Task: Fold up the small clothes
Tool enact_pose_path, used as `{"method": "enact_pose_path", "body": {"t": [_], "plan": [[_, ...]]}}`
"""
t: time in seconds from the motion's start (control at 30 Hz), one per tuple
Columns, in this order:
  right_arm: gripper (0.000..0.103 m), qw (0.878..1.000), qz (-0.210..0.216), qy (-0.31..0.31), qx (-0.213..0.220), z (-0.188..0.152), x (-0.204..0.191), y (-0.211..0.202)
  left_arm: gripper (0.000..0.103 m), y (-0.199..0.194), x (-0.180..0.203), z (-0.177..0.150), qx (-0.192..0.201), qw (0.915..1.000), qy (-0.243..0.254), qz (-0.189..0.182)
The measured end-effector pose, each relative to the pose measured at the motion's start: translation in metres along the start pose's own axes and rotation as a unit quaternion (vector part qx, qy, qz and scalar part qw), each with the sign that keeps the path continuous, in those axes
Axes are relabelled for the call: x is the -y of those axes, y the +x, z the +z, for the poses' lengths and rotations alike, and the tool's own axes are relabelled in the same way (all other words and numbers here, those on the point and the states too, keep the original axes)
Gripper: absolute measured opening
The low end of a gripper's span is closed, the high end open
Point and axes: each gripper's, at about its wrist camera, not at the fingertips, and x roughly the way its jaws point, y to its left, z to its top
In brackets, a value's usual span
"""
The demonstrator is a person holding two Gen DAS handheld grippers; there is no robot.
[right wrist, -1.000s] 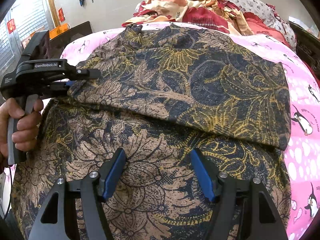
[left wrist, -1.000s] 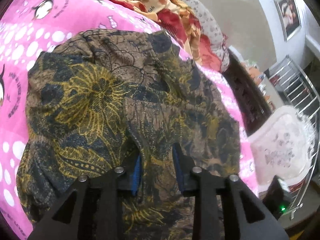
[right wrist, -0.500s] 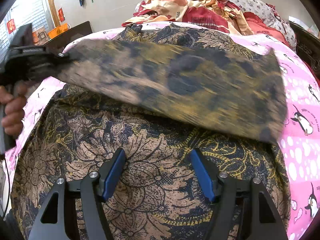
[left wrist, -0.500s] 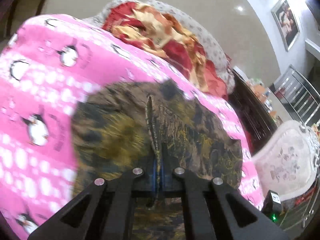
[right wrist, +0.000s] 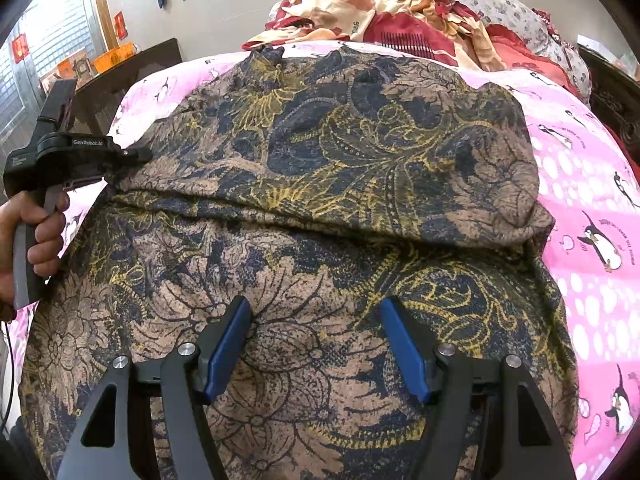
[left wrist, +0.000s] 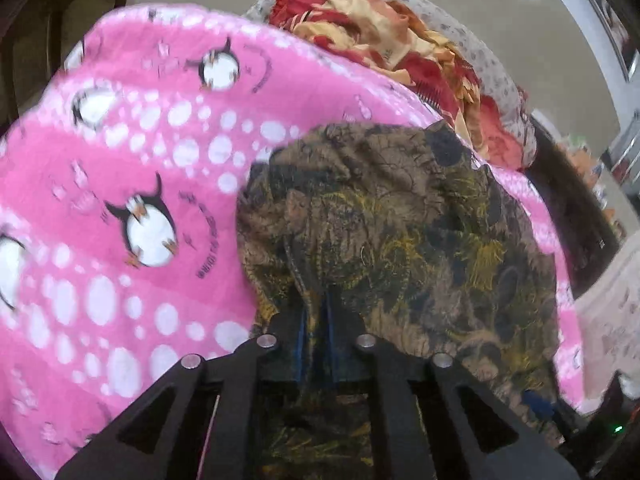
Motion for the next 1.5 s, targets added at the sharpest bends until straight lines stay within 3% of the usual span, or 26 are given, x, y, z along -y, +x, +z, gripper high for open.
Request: {"method": "enact_pose_path", "body": {"t": [0.17,0.23,0.27,0.3,0.4,0.47,0.53,0.57,0.63,0.77,0.87,0.93,1.03,1.1,1.23,1.3,1.43,1.5], "plan": [[0.067,0.991,-0.009,0.091,0.093,0.001,0.055,-0.054,0.062,-0.052,0.011,0.007,0.101,0.9935,0.016,0.049],[0.045,0.987,-0.006,0.118,0.11,0.015,0.079,-0.062,0.063,-0.049,0.025,0.009,0.104,0.9936,0.021,0.04],[0.025,0.987,-0.014,0.118,0.105,0.022,0.082,-0.061,0.063,-0.042,0.032,0.011,0.097,0.9942,0.029,0.036],[0.014,0.99,-0.013,0.102,0.1,0.032,0.081,-0.059,0.063,-0.033,0.04,0.011,0.088,0.9948,0.037,0.035],[0.013,0.997,-0.026,0.016,0.066,0.061,0.06,-0.033,0.063,-0.001,0.06,0.008,0.071,0.9952,0.053,0.04],[0.013,0.997,-0.068,-0.011,0.029,0.064,0.069,-0.005,0.063,0.02,0.062,0.004,0.051,0.9954,0.052,0.062],[0.008,0.994,-0.101,0.02,-0.037,0.048,0.101,0.02,0.062,0.041,0.053,-0.004,0.028,0.9933,0.061,0.093],[0.006,0.996,-0.071,0.054,-0.014,0.037,0.119,0.013,0.062,0.044,0.051,-0.01,0.034,0.9927,0.074,0.089],[0.004,0.995,-0.06,0.082,-0.019,0.027,0.132,0.006,0.062,0.041,0.053,-0.016,0.045,0.9911,0.087,0.09],[0.004,0.994,-0.085,0.053,-0.045,0.025,0.128,0.005,0.062,0.041,0.053,-0.017,0.046,0.9913,0.085,0.089],[0.004,0.99,-0.083,0.084,-0.083,0.037,0.132,0.0,0.062,0.039,0.052,-0.016,0.049,0.9921,0.08,0.083],[0.011,0.988,-0.095,0.114,-0.046,0.059,0.136,-0.015,0.063,0.041,0.051,-0.016,0.048,0.9918,0.08,0.087],[0.011,0.99,-0.06,0.128,0.025,0.097,0.131,-0.02,0.064,0.046,0.057,-0.016,0.047,0.9901,0.087,0.1],[0.011,0.991,-0.058,0.12,0.027,0.112,0.126,0.001,0.064,0.046,0.057,-0.015,0.047,0.9901,0.086,0.1],[0.014,0.984,-0.115,0.132,-0.025,0.115,0.152,0.071,0.064,0.048,0.055,-0.013,0.047,0.9911,0.081,0.095],[0.013,0.984,-0.106,0.141,-0.003,0.107,0.159,0.07,0.064,0.049,0.057,-0.013,0.047,0.9906,0.083,0.098],[0.013,0.983,-0.15,0.101,-0.031,0.114,0.143,0.066,0.065,0.05,0.056,-0.012,0.047,0.9904,0.083,0.1],[0.015,0.98,-0.173,0.091,-0.02,0.122,0.129,0.053,0.065,0.05,0.056,-0.011,0.047,0.9906,0.082,0.099]]}}
